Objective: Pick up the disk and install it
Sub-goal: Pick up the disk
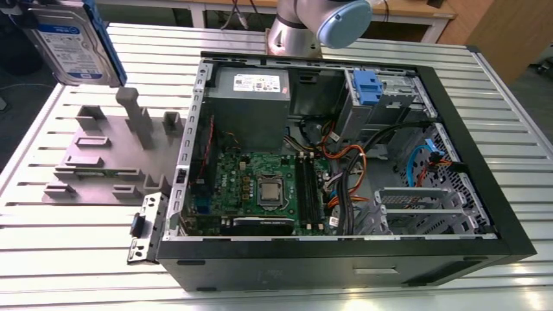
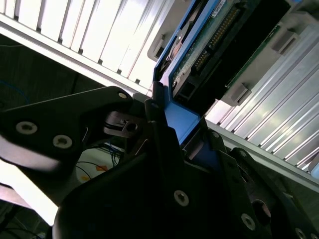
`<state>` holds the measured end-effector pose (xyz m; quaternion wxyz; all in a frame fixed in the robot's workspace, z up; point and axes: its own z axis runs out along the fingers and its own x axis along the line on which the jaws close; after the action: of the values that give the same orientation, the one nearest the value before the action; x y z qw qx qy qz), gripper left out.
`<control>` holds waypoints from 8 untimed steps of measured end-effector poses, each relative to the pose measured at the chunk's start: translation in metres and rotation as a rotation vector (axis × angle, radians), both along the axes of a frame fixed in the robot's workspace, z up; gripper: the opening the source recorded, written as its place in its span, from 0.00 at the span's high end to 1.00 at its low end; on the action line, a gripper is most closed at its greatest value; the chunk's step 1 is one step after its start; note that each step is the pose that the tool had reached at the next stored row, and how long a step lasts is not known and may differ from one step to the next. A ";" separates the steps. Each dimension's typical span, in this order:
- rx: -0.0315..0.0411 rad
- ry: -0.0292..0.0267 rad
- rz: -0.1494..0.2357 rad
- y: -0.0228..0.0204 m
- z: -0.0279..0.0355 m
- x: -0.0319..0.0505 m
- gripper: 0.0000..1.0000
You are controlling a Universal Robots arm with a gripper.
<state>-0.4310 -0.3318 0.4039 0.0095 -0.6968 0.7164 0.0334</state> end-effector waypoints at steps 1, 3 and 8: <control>0.0000 0.0000 0.000 0.0000 0.0003 0.0000 0.64; 0.0000 0.0001 0.000 0.0000 0.0010 0.0000 0.64; 0.0000 0.0000 0.000 0.0000 0.0027 0.0000 0.64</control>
<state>-0.4310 -0.3318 0.4066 0.0095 -0.6968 0.7164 0.0334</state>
